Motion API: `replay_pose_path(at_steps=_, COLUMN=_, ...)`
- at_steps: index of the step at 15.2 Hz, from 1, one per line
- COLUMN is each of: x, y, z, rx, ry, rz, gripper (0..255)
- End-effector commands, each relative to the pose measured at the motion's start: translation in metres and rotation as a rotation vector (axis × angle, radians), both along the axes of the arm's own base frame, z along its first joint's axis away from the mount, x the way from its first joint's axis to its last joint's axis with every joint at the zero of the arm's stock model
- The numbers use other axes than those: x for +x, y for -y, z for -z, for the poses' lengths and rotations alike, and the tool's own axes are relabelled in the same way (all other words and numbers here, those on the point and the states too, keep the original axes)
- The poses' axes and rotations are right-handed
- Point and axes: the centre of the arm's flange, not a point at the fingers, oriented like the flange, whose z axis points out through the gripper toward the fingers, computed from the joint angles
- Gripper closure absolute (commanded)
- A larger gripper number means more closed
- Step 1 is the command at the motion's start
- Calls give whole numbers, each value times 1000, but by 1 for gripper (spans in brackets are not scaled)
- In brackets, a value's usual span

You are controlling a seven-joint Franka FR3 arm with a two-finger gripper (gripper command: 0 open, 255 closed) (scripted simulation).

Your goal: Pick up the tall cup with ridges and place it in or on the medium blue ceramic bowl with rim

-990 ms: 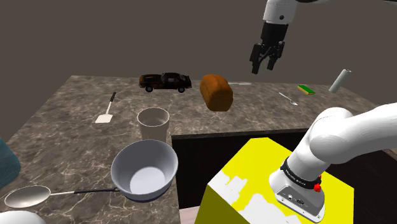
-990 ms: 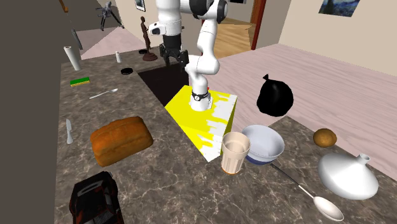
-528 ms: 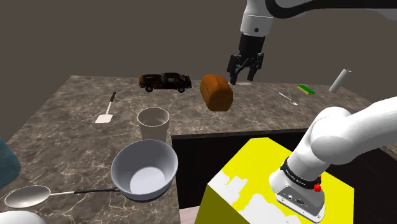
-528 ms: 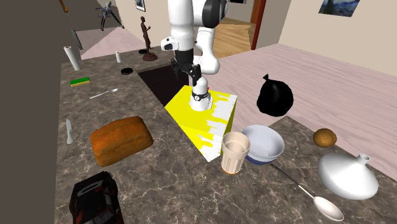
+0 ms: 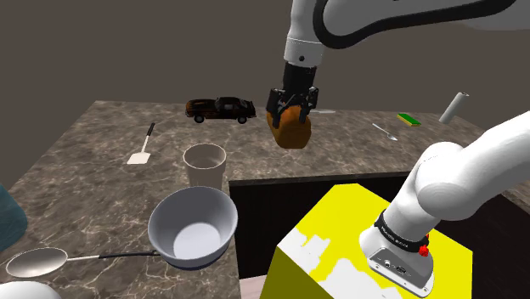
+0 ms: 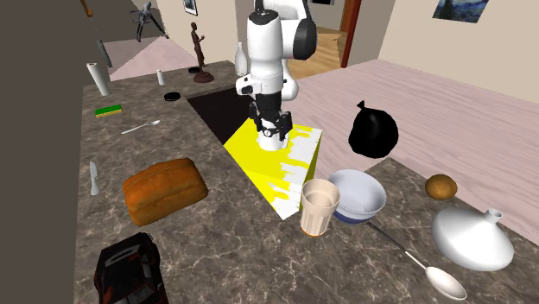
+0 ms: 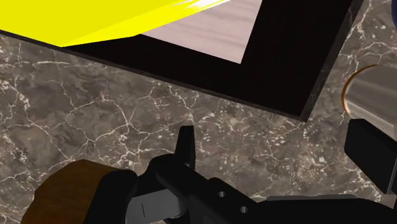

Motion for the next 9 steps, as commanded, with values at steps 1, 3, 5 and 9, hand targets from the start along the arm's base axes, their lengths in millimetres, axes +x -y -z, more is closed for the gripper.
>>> replay_pose_path(at_steps=1, x=10, y=-20, z=11, rx=11, ry=5, rz=8, gripper=0)
replay_pose_path(at_steps=3, x=22, y=-40, z=21, rx=21, ry=9, rz=14, gripper=0)
replay_pose_path(at_steps=5, x=33, y=-59, z=32, rx=31, ry=13, rz=20, gripper=0)
replay_pose_path(at_steps=9, x=56, y=-99, z=51, rx=51, ry=20, rz=32, gripper=0)
